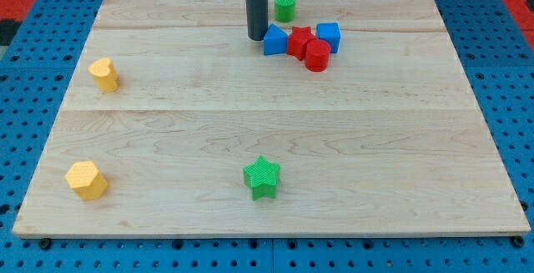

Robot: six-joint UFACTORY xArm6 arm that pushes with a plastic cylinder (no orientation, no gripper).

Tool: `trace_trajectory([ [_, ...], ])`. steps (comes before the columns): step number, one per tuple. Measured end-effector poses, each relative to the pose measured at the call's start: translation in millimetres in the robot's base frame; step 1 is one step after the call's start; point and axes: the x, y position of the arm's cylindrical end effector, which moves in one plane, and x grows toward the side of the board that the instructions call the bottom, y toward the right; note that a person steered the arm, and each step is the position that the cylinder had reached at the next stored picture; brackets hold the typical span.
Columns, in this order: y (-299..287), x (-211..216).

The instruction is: Push the green circle towards the top left

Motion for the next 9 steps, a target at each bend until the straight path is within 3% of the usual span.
trace_trajectory([
  [1,-16.0,-16.0],
  [2,32.8,-52.3],
  [5,150.7,-68.8],
  [6,156.6,-98.9],
  [7,151.7,-100.8],
  [8,109.3,-99.6],
  [9,25.5,-78.0],
])
